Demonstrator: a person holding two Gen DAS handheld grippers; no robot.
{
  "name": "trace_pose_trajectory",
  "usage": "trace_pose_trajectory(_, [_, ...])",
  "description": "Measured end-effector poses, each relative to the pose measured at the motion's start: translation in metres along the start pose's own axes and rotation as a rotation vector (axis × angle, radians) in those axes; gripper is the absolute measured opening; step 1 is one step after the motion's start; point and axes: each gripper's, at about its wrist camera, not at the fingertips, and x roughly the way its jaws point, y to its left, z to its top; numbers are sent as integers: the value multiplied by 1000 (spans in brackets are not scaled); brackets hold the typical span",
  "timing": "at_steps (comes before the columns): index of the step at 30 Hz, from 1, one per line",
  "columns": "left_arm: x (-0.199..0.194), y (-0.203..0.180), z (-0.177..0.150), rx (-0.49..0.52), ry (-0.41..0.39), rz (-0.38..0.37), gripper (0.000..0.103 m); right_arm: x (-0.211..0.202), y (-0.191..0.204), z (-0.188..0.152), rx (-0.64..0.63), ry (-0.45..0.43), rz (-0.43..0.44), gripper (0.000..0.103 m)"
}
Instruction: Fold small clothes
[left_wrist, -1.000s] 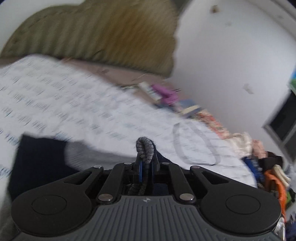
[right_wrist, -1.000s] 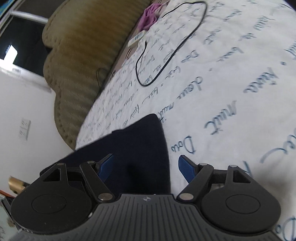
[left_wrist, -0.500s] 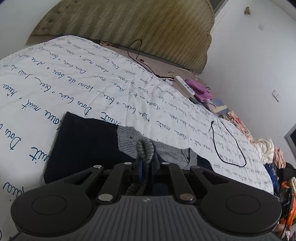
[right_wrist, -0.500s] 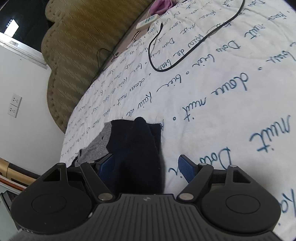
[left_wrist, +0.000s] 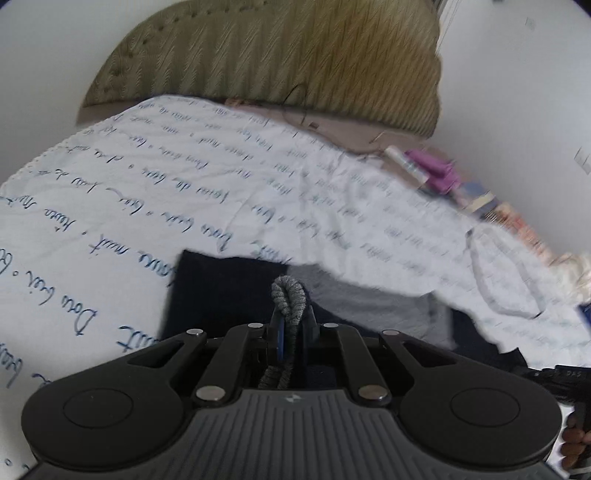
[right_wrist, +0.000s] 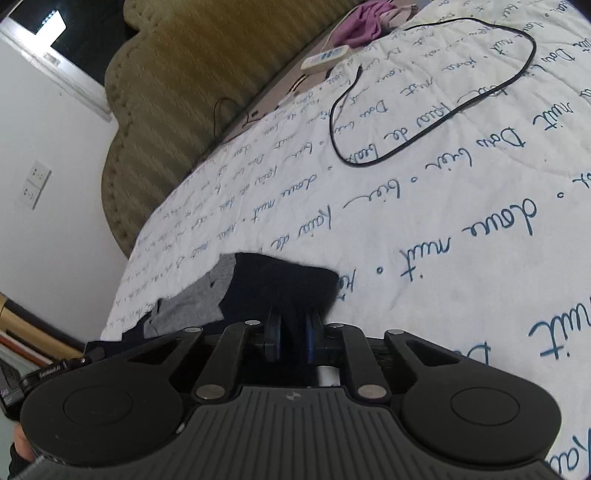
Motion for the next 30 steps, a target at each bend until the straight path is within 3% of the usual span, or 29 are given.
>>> trace_pose_trajectory(2, [8, 3, -3, 2, 23, 27, 8, 9, -2, -1, -21, 40, -64, 15])
trace_pose_trajectory(5, [5, 1, -7, 27, 7, 21, 9, -2, 1, 0, -10, -2, -10, 15])
trace_pose_trajectory(8, [17, 3, -10, 49, 35, 58, 8, 9, -2, -1, -32, 36, -70, 15])
trace_pose_trajectory(11, [24, 6, -14, 45, 57, 67, 8, 7, -2, -1, 3, 41, -54, 26])
trace_pose_trajectory(13, [25, 6, -15, 48, 64, 68, 8, 4, 1, 0, 9, 55, -42, 53])
trace_pose_trajectory(15, [26, 6, -15, 38, 71, 71, 9, 1, 4, -2, 1, 50, -24, 58])
trace_pose_trajectory(19, [26, 6, -14, 43, 82, 73, 9, 2, 1, -4, 16, 63, -24, 59])
trace_pose_trajectory(20, [26, 5, -15, 50, 81, 76, 9, 4, 1, -6, 12, 66, -24, 58])
trace_pose_trajectory(21, [25, 3, -15, 59, 72, 81, 9, 5, 3, -9, -4, 66, -18, 44])
trace_pose_trajectory(22, [23, 2, -15, 65, 61, 83, 6, 7, 7, -13, -32, 56, -18, 19])
trace_pose_trajectory(23, [21, 0, -14, 73, 52, 89, 6, 8, 11, -16, -65, 50, -28, 15])
trace_pose_trajectory(26, [4, 0, -7, 83, -22, 118, 6, -1, 25, -16, -108, 1, -15, 14])
trace_pose_trajectory(28, [10, 7, -5, 84, 20, 124, 6, -8, 27, -12, -104, -29, 18, 12])
trace_pose_trajectory(30, [24, 11, -9, 88, 81, 142, 6, 1, 23, -12, -119, -2, -40, 13])
